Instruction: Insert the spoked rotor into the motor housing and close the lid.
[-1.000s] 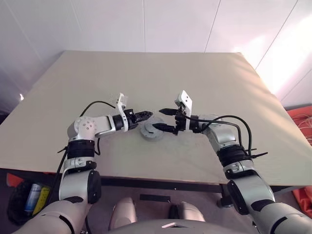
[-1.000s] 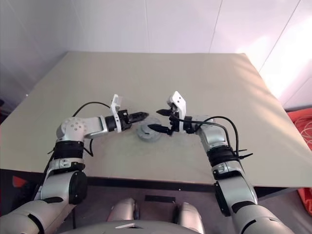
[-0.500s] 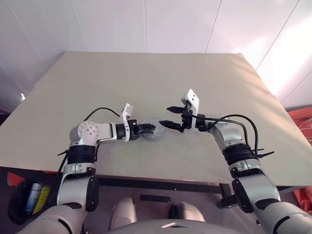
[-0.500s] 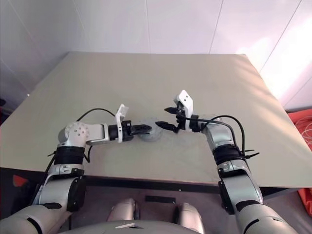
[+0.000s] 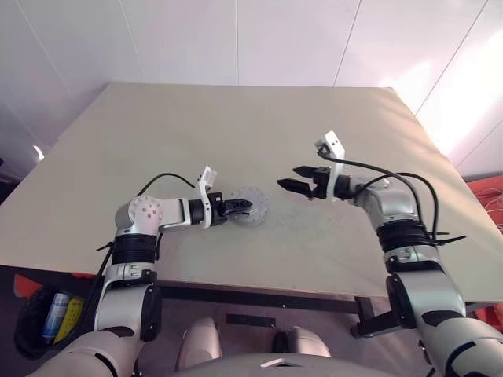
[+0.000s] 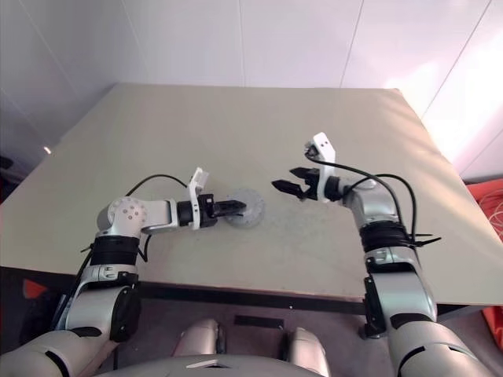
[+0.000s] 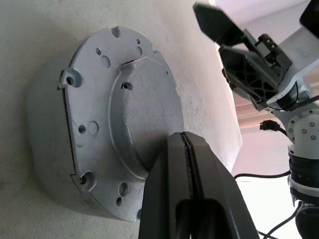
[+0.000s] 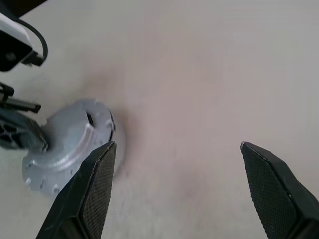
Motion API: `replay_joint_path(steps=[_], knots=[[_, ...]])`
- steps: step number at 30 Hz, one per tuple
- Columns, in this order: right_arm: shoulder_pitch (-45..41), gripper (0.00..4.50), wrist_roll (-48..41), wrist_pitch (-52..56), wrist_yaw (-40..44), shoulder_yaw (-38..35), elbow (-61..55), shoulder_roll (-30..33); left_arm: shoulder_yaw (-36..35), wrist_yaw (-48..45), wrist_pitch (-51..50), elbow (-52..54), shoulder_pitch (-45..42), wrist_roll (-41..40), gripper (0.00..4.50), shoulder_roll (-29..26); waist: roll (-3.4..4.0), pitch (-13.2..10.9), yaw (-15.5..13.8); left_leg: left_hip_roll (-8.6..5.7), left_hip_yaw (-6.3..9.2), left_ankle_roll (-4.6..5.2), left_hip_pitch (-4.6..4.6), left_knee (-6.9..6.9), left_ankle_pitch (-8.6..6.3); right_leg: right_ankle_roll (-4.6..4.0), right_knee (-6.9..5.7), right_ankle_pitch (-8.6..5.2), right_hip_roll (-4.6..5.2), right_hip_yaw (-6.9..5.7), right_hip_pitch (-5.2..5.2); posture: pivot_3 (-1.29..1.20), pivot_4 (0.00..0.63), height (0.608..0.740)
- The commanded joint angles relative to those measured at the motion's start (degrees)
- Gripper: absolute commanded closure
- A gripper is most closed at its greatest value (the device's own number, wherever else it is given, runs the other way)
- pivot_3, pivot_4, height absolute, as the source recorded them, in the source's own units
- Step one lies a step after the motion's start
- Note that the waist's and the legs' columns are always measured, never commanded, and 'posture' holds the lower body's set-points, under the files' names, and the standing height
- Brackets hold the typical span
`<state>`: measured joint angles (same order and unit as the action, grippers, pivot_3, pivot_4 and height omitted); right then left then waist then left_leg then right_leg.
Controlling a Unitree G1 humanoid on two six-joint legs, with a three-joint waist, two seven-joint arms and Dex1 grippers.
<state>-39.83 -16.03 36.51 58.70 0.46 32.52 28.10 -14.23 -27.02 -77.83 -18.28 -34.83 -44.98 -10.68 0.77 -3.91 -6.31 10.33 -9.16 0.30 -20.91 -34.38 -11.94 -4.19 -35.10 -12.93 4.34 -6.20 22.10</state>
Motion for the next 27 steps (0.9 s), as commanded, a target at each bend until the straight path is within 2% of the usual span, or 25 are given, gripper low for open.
replay_joint_path(steps=[1, 4, 7, 15, 22, 27], knots=[[-0.28, 0.03, -5.13, 11.27, 2.95, -0.62, -6.81, 1.39, 0.12, 1.08, 0.69, -0.94, 0.01, 1.59, 4.50, -0.39, 0.02, 0.00, 0.11, 0.01, 0.00, 0.00, -0.01, 0.00, 0.00, 0.00, -0.01, 0.00, 0.00, 0.00, 0.00, 0.00, 0.000, 0.740], [2.33, 0.03, -8.28, 19.77, 4.97, 1.05, -12.64, 2.26, 0.21, 1.03, 1.31, -1.44, -0.07, 1.87, 4.50, -0.17, 0.06, 0.03, 0.12, 0.07, -0.01, -0.01, -0.06, 0.03, 0.01, 0.01, -0.02, -0.01, -0.05, -0.01, -0.02, 0.00, 0.000, 0.740], [3.29, 0.03, -7.93, 21.24, 3.64, 1.77, -12.26, 1.77, 0.12, 1.00, 2.18, -2.02, -0.37, 2.11, 4.50, 0.03, 0.06, 0.04, -0.35, 0.09, -0.01, -0.07, 0.04, 0.03, 0.03, 0.03, -0.02, -0.01, -0.05, -0.02, -0.13, 0.00, 0.000, 0.740], [1.50, 0.03, -9.30, 26.08, -2.94, -0.46, -9.64, -3.74, -0.69, 1.53, 2.23, -1.21, 0.21, 2.00, 4.50, -0.19, 0.07, 0.04, -0.98, 0.06, 0.00, -0.46, 0.27, 0.04, 0.07, 0.12, 0.01, 0.04, -0.04, 0.00, -0.16, 0.00, 0.000, 0.740], [-1.78, 0.03, -10.51, 29.06, -11.78, -5.80, -2.90, -11.24, -1.09, 2.08, 2.18, -0.65, 0.24, 2.14, 4.50, -0.71, 0.07, 0.05, -0.69, 0.08, -0.01, -0.61, 0.40, 0.10, 0.14, 0.10, -0.02, 0.05, -0.05, 0.02, -0.18, 0.00, 0.000, 0.740], [-2.34, 0.03, -12.46, 33.80, -13.05, -6.77, -4.26, -14.35, -1.49, 2.46, 2.48, -1.03, -0.08, 2.31, 4.50, -1.05, 0.08, 0.04, -0.70, 0.09, -0.01, -0.70, 0.98, 0.34, 0.17, 0.45, 0.13, -0.15, -0.06, 0.01, -0.74, 0.00, 0.000, 0.740]])
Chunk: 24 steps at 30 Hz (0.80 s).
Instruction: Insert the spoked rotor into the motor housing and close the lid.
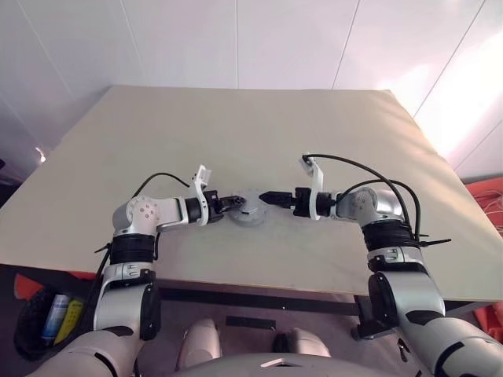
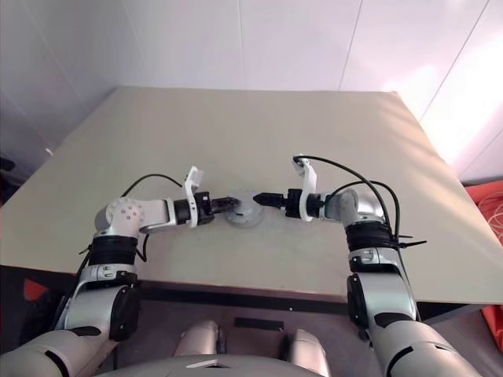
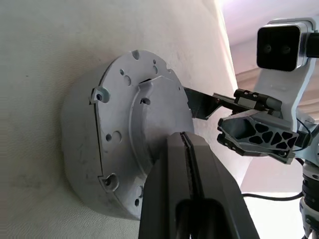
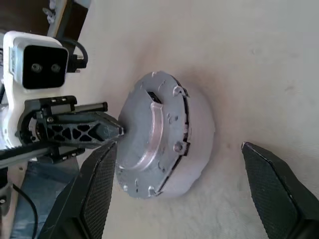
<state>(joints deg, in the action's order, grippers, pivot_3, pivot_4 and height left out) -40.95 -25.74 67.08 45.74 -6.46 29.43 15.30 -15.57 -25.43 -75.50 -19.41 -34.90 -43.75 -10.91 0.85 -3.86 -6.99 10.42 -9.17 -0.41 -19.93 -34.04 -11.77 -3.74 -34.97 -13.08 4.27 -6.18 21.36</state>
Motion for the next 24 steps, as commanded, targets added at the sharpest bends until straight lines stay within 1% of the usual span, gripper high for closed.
replay_joint_path(steps=[1, 4, 6, 9, 20, 24], knots=[[-1.23, 0.03, -3.15, 4.26, 0.09, 0.38, -1.77, -1.78, -0.13, 0.89, 0.25, -0.08, -0.11, 1.14, 4.50, -0.83, 0.00, 0.00, -0.05, 0.00, 0.00, 0.00, 0.02, 0.03, 0.00, 0.00, 0.05, 0.00, 0.00, 0.00, -0.05, 0.00, 0.000, 0.740], [-1.51, 0.03, -4.60, 7.74, 0.55, 0.99, -3.40, -2.02, 0.12, 0.84, 0.48, -0.33, -0.54, 1.31, 4.50, -0.79, 0.00, 0.00, -0.10, -0.02, 0.00, 0.02, 0.00, 0.05, -0.02, -0.02, 0.15, 0.02, 0.00, 0.00, -0.09, 0.00, 0.000, 0.740], [-2.00, 0.03, -5.61, 10.08, 1.34, 1.39, -4.14, -1.79, 0.34, 0.73, 0.75, -0.56, -0.93, 1.48, 4.50, -0.79, 0.00, 0.00, -0.10, -0.04, 0.00, 0.03, -0.03, 0.10, -0.03, -0.26, 0.19, 0.15, 0.00, 0.00, -0.07, 0.00, 0.000, 0.740], [-2.29, 0.03, -6.67, 11.97, 1.58, 1.60, -5.04, -1.63, 0.51, 0.68, 0.93, -0.57, -1.19, 1.60, 4.50, -0.75, 0.00, 0.00, -0.09, -0.05, 0.00, 0.00, -0.03, 0.26, -0.01, -0.28, 0.22, 0.16, 0.00, 0.00, -0.02, 0.00, 0.000, 0.740], [-5.56, 0.03, -6.52, 9.54, -3.13, -3.68, -0.87, -5.64, -0.04, 0.41, 1.50, -0.57, -1.11, 1.90, 4.50, -1.08, 0.00, -0.01, -0.13, -0.11, -0.01, -0.29, -0.03, 0.71, 0.17, -0.22, 0.27, 0.10, 0.00, 0.00, 0.19, 0.00, 0.000, 0.740], [-5.65, 0.03, -6.02, 7.69, -5.38, -4.27, 0.26, -7.87, -0.12, 0.37, 1.85, -1.11, -1.64, 2.11, 4.50, -1.27, 0.00, -0.01, -0.10, -0.12, -0.01, -0.28, -0.05, 0.75, 0.17, -0.31, 0.27, 0.13, 0.00, 0.01, 0.25, 0.00, 0.000, 0.740]])
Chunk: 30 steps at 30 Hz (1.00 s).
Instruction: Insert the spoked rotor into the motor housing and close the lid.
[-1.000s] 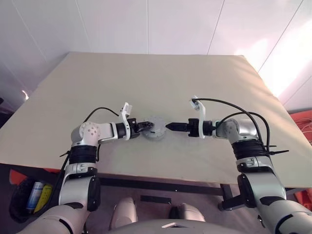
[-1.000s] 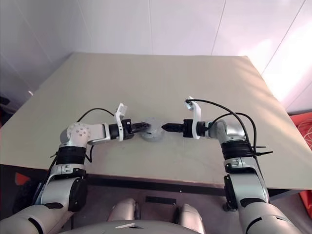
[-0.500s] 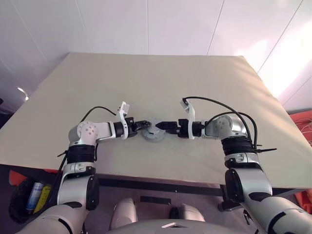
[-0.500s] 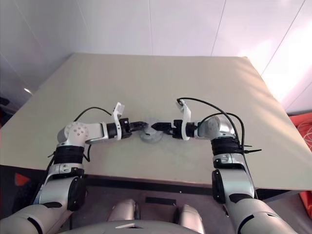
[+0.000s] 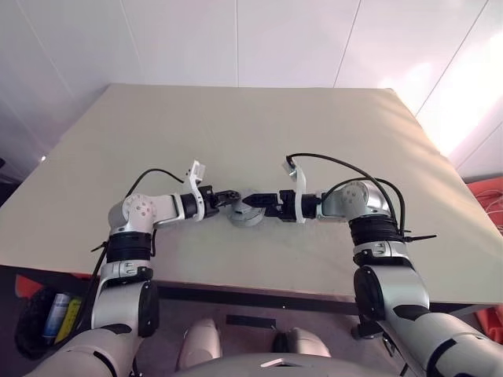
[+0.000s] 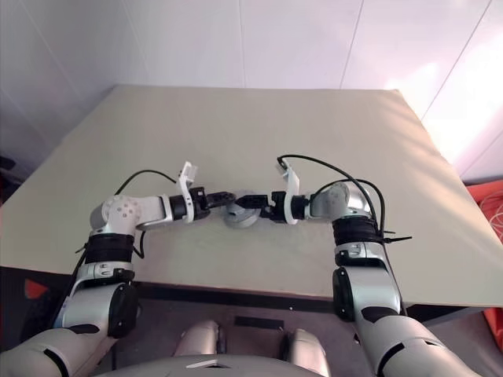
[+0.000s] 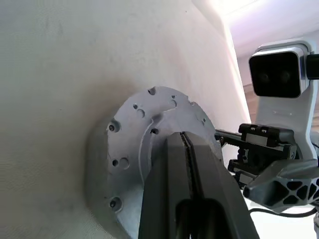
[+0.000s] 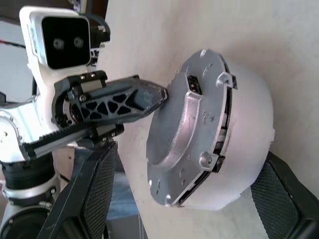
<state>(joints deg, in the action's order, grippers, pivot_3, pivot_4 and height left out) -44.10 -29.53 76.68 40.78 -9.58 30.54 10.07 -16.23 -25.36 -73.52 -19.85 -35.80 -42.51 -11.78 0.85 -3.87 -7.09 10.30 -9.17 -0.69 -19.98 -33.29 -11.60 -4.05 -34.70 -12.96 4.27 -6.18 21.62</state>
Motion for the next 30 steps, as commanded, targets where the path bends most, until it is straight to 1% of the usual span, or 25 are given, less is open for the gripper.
replay_joint_path(steps=[1, 7, 12, 15, 16, 18, 21, 30], knots=[[-2.28, 0.03, -2.10, -2.35, -0.90, -1.10, -0.84, -3.15, 0.54, 0.31, -0.10, -0.73, -0.84, 0.89, 4.50, -0.43, 0.00, 0.00, 0.02, 0.00, 0.00, 0.00, 0.00, 0.01, 0.00, -0.02, 0.00, 0.00, 0.00, 0.00, 0.01, 0.00, 0.000, 0.740], [-1.07, 0.03, -2.75, -2.40, -2.66, -1.20, -1.99, -5.38, 0.55, 0.23, 0.21, -0.98, -1.11, 1.00, 4.50, -0.66, 0.00, 0.00, 0.04, -0.01, -0.01, -0.01, -0.10, 0.07, 0.00, -0.08, -0.01, -0.01, 0.00, 0.00, 0.16, 0.00, 0.000, 0.740], [-1.35, 0.03, -2.80, -2.69, -3.16, -1.64, -1.63, -5.75, 0.45, 0.25, 0.40, -1.16, -1.20, 1.04, 4.50, -0.66, 0.00, 0.00, 0.07, -0.01, -0.01, -0.02, -0.09, 0.09, 0.01, -0.09, -0.02, -0.02, 0.00, 0.00, 0.19, 0.00, 0.000, 0.740], [-1.50, 0.58, -2.73, -3.28, -3.42, -2.04, -1.12, -5.82, 0.46, 0.29, 0.62, -1.27, -1.20, 1.09, 4.50, -0.50, 0.00, 0.00, 0.07, -0.01, -0.01, -0.03, -0.09, 0.10, 0.01, -0.09, -0.02, -0.02, 0.00, 0.00, 0.19, 0.00, 0.000, 0.740], [-1.50, 0.85, -2.77, -3.45, -3.48, -2.12, -1.05, -5.85, 0.44, 0.32, 0.71, -1.32, -1.21, 1.09, 4.50, -0.44, 0.00, 0.00, 0.07, -0.01, -0.01, -0.03, -0.09, 0.09, 0.02, -0.09, -0.02, -0.02, 0.00, 0.00, 0.20, 0.00, 0.000, 0.740], [-1.48, 1.53, -2.83, -3.59, -3.80, -2.37, -1.08, -5.95, 0.34, 0.38, 0.76, -1.29, -1.21, 1.02, 4.50, -0.34, 0.00, 0.00, 0.06, -0.01, -0.01, -0.03, -0.09, 0.10, 0.02, -0.09, -0.03, -0.02, 0.00, 0.00, 0.20, 0.00, 0.000, 0.740], [-1.45, 2.27, -2.73, -3.55, -4.15, -2.83, -1.07, -5.99, 0.11, 0.31, 0.74, -1.21, -1.15, 0.91, 4.50, -0.10, 0.00, 0.00, -0.04, -0.02, -0.01, -0.04, -0.08, 0.09, 0.02, -0.09, -0.04, -0.02, 0.00, 0.01, 0.18, 0.00, 0.000, 0.740], [-2.19, 2.29, -2.38, -4.45, -4.03, -3.50, -0.22, -4.96, -1.09, -0.43, 2.44, -1.12, -1.12, 0.44, 4.50, 0.24, 0.00, 0.00, -0.16, -0.04, -0.01, -0.04, -0.10, 0.09, 0.02, -0.09, -0.03, -0.02, 0.00, 0.02, 0.17, 0.00, 0.000, 0.740]])
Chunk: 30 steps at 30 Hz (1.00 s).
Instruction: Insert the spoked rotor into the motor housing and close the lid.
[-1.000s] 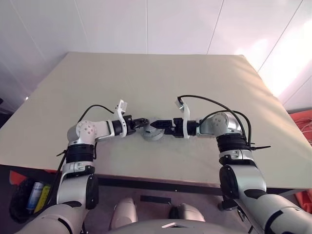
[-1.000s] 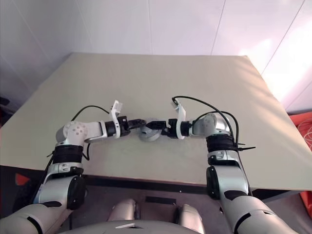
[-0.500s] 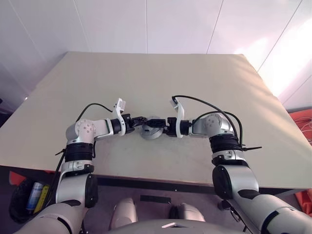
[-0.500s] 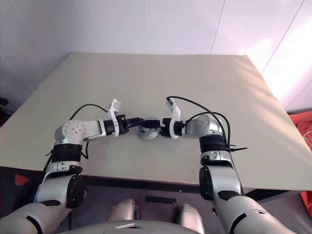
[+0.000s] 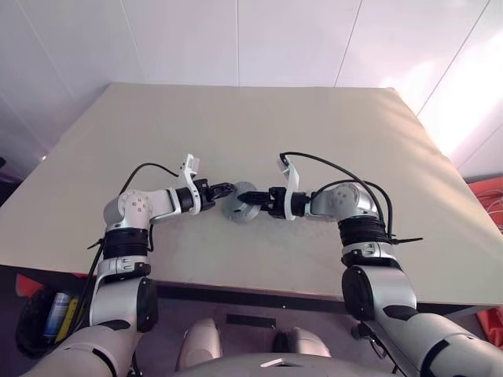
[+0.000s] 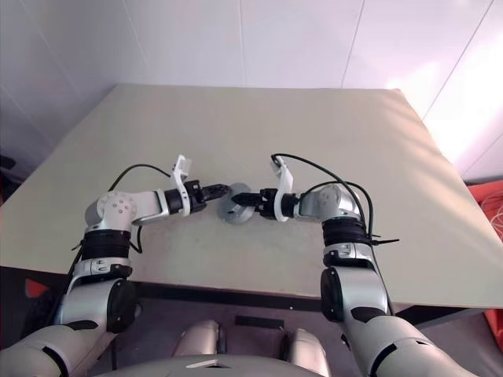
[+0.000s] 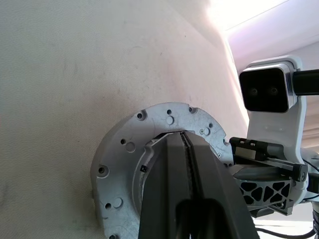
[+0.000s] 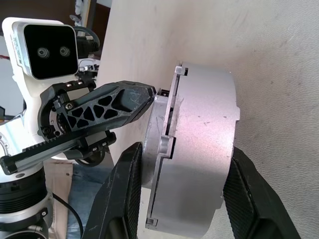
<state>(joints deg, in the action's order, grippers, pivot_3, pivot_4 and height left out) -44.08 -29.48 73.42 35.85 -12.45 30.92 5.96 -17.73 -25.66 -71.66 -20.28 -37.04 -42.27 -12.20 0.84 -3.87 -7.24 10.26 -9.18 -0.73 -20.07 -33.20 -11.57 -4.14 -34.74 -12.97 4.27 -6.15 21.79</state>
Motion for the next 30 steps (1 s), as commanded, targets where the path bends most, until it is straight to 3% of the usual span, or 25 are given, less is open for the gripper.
replay_joint_path(steps=[1, 21, 30], knots=[[-2.24, 2.29, -2.35, -1.33, 0.76, -0.72, -0.53, -0.90, 0.10, -0.20, 1.11, -0.66, 0.07, 0.13, 4.50, 0.72, 0.00, 0.00, -0.02, 0.00, 0.00, 0.00, 0.00, 0.00, 0.00, 0.00, 0.00, 0.00, 0.00, 0.00, 0.00, 0.00, 0.000, 0.740], [-3.37, 2.49, -1.29, -5.08, -1.25, -1.81, 3.54, -0.96, -3.66, -0.33, 5.32, -0.17, -0.42, -1.19, 4.50, 0.45, 0.00, 0.00, 0.05, 0.01, 0.00, -0.01, -0.02, 0.00, 0.01, -0.01, -0.01, 0.00, 0.00, 0.00, 0.03, 0.00, 0.000, 0.740], [-6.35, 2.49, -3.21, -8.48, -6.89, -8.11, 10.61, -1.43, -12.65, 1.52, 10.91, 0.06, -1.70, -6.80, 4.50, 1.96, 0.00, 0.00, 0.05, 0.01, 0.00, -0.03, -0.01, 0.00, 0.02, -0.02, -0.04, 0.01, 0.00, -0.01, 0.02, 0.00, 0.000, 0.740]])
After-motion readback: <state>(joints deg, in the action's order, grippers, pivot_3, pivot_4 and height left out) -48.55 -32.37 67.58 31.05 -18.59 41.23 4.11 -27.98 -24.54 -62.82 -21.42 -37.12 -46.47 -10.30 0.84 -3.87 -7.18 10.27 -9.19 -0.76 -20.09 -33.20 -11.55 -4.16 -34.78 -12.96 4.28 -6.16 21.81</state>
